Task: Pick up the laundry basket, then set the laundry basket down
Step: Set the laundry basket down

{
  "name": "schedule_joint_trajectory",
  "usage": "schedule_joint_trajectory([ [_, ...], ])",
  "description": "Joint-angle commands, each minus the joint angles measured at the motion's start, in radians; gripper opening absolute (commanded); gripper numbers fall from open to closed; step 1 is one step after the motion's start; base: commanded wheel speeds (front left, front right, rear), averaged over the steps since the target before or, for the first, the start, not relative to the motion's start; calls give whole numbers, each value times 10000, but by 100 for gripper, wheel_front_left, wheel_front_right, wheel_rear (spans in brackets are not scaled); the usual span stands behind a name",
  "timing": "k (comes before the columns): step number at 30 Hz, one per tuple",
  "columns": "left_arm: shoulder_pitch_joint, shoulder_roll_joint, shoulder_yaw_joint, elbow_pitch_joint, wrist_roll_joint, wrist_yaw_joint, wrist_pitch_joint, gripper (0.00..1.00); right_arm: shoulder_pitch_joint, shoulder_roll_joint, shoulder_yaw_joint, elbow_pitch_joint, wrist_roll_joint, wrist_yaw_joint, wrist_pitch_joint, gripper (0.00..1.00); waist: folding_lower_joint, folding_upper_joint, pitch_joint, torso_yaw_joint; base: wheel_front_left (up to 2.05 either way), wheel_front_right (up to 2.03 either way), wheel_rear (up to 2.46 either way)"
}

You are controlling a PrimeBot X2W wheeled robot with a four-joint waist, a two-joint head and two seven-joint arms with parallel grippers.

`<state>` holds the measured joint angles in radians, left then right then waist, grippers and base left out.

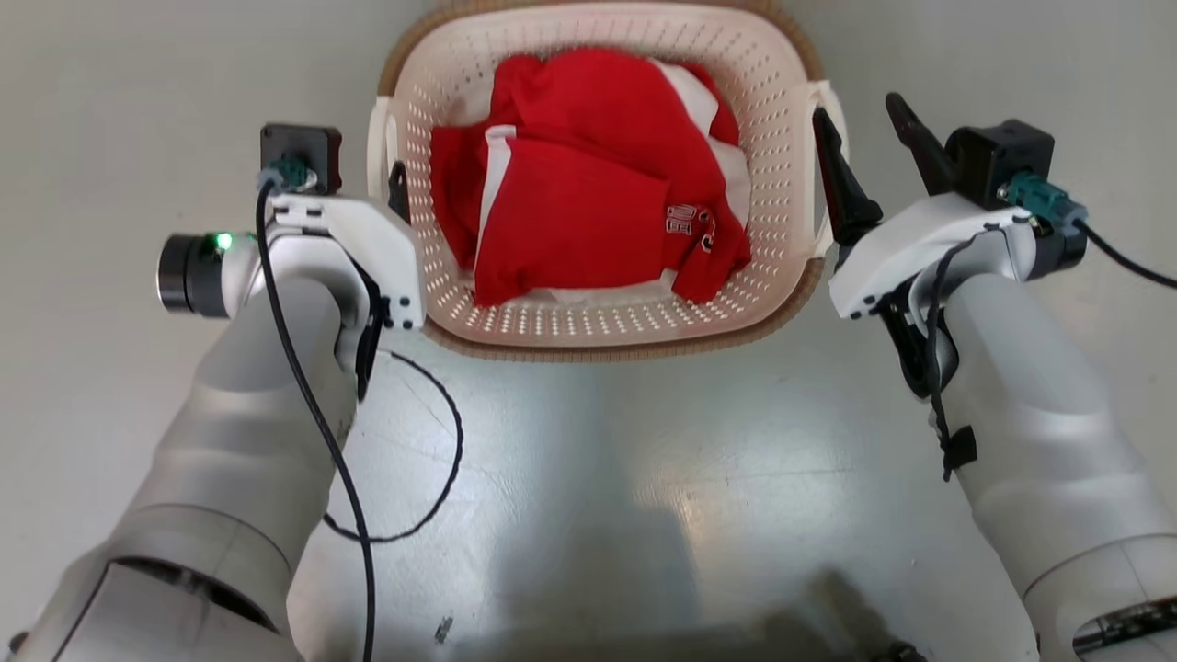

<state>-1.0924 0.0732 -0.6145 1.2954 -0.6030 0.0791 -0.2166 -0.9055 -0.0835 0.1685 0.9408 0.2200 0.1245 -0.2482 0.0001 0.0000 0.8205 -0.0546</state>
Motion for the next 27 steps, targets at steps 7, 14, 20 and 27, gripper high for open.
schedule_joint_trajectory([
  [7,1030,289,374,-278,-202,49,-419,100,1088,234,-326,-592,-757,62,-135,100,0,0,-1652,-7,0,0,0],
  [14,1992,405,771,-1334,-154,72,-448,100,1675,115,-530,-1032,-1228,62,-135,100,0,0,-2846,47,0,0,0],
  [20,3107,417,1391,-2595,141,126,-450,100,2292,10,-776,-1512,-1513,62,-135,100,0,0,-3954,181,0,0,0],
  [27,4422,345,2087,-3767,748,37,-451,100,3387,-273,-908,-2416,-1473,62,-135,100,0,0,-5131,399,0,0,0],
])
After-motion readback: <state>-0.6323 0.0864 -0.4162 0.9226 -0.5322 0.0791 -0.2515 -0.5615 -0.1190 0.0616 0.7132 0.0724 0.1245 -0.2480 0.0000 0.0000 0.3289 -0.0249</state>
